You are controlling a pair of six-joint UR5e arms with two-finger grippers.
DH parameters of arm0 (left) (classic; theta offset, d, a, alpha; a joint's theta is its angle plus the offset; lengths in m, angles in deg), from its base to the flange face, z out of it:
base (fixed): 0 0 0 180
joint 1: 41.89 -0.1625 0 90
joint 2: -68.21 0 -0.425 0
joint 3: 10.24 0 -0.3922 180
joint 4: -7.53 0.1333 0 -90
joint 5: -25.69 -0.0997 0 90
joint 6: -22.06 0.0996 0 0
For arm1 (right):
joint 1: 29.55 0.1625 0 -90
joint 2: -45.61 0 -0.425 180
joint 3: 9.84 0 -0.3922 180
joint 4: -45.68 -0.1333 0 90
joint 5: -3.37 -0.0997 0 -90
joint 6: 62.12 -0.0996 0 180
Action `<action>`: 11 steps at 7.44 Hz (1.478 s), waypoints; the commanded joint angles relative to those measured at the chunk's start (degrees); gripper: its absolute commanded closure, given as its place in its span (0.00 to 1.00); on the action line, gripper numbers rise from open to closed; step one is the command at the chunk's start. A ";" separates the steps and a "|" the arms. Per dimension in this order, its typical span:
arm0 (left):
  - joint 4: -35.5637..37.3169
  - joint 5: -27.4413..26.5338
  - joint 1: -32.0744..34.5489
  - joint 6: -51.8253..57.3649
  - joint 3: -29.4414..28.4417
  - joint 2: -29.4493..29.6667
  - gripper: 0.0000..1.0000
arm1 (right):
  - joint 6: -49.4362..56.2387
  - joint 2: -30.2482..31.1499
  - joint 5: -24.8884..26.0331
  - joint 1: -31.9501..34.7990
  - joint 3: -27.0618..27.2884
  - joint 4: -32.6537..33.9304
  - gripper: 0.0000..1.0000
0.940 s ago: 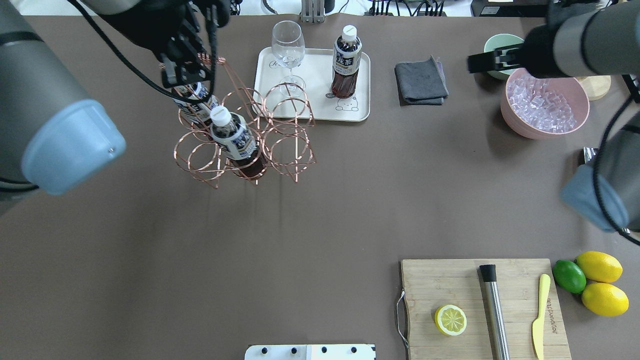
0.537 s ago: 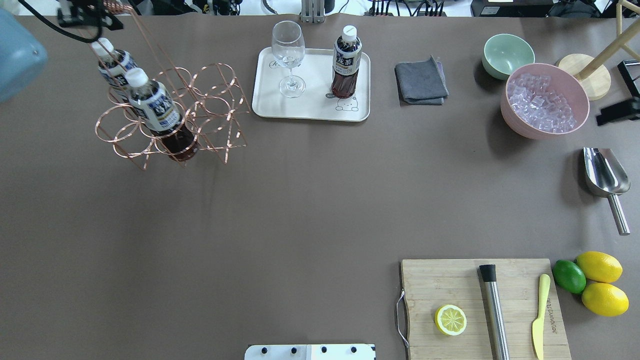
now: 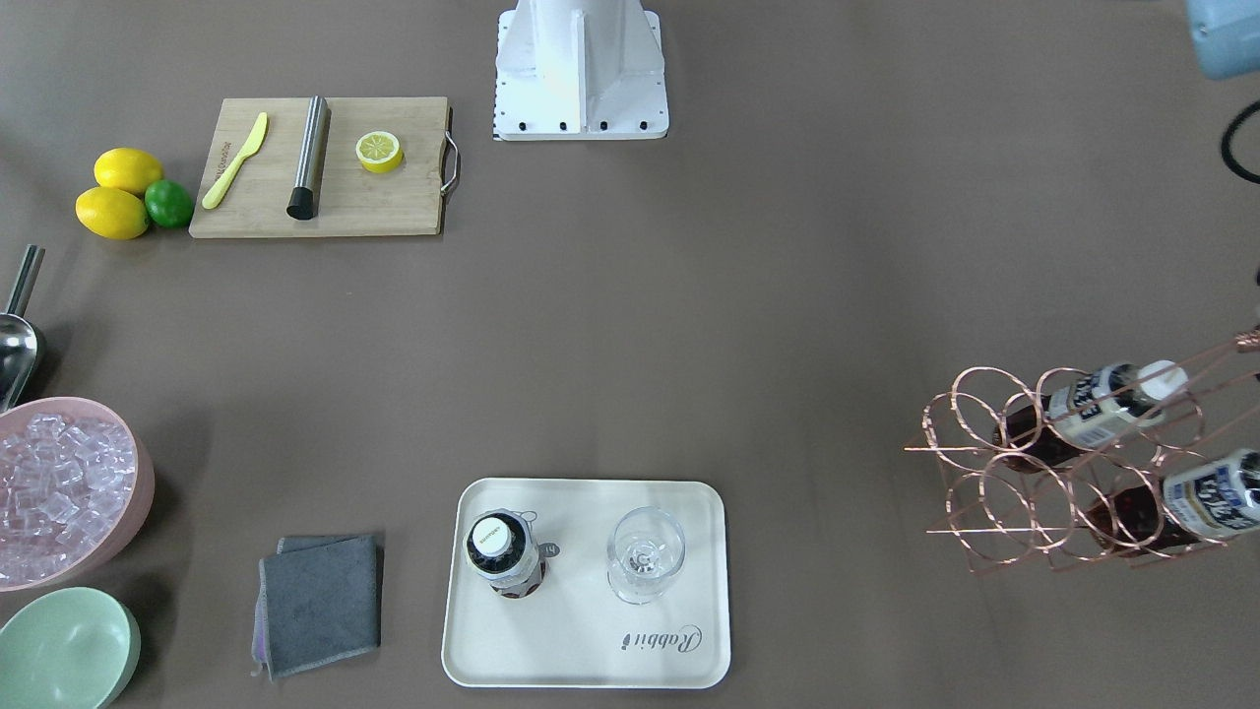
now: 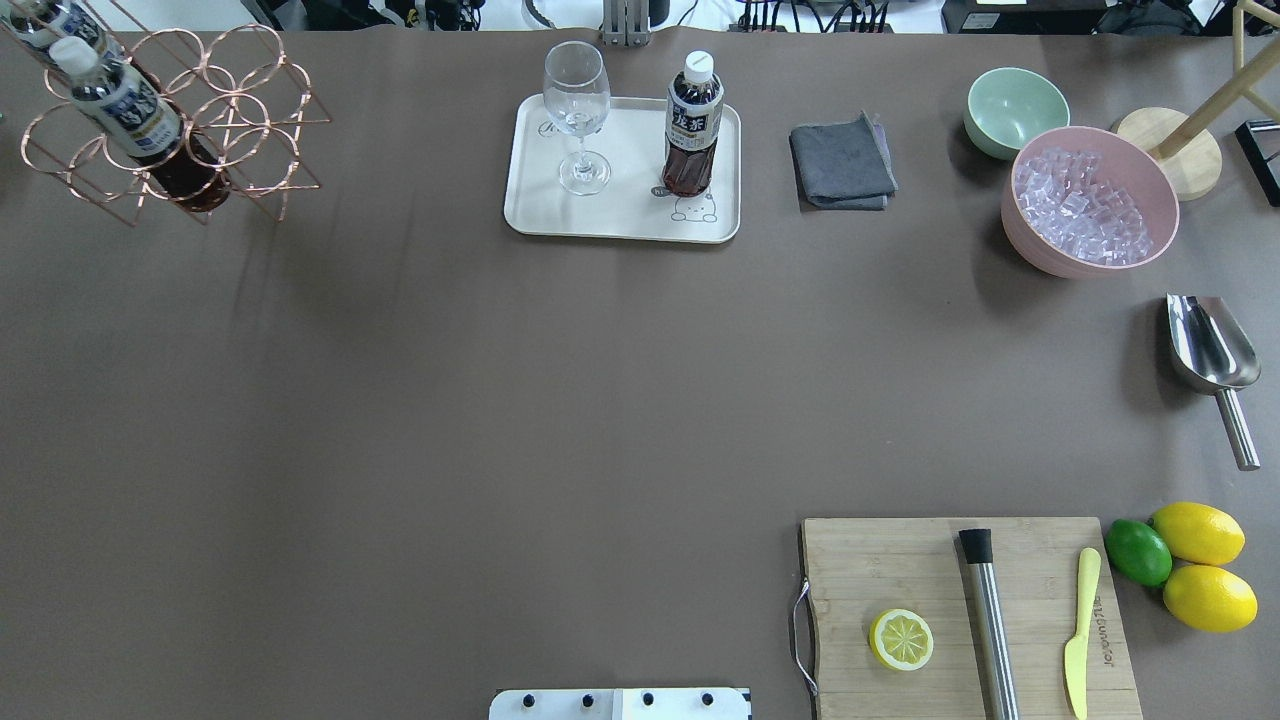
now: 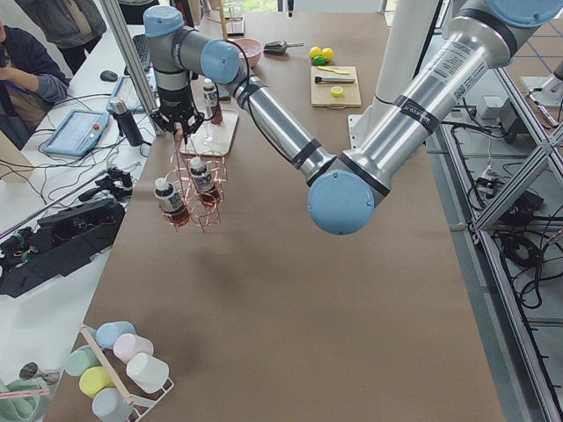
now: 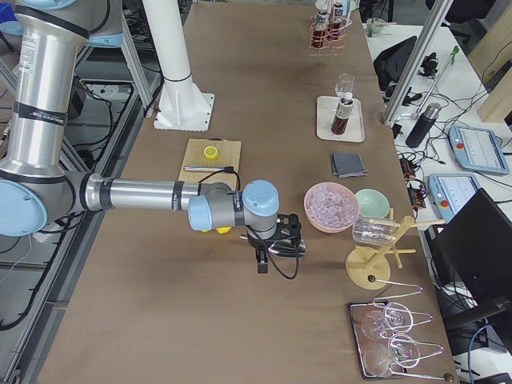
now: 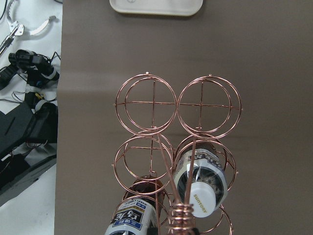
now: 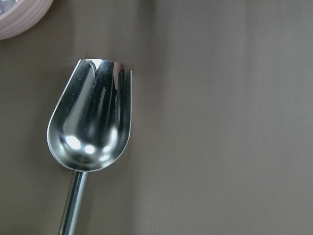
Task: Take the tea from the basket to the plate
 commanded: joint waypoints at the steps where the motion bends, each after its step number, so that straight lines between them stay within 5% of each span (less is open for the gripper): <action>1: -1.44 0.20 6.20 13.00 -11.76 -0.19 1.00 | 1.59 -0.69 -2.47 1.18 -2.11 1.03 0.00; 3: -3.64 0.03 8.24 14.62 -14.87 -3.25 1.00 | 2.37 -5.41 -2.47 2.39 1.92 16.68 0.00; 7: -13.03 -0.32 8.42 14.53 -19.70 -7.93 1.00 | 1.86 -3.68 -2.74 4.50 1.15 17.04 0.00; 11: -15.07 -0.50 7.89 14.35 -20.15 -9.51 1.00 | 1.94 -4.38 -2.47 4.86 -0.61 15.21 0.00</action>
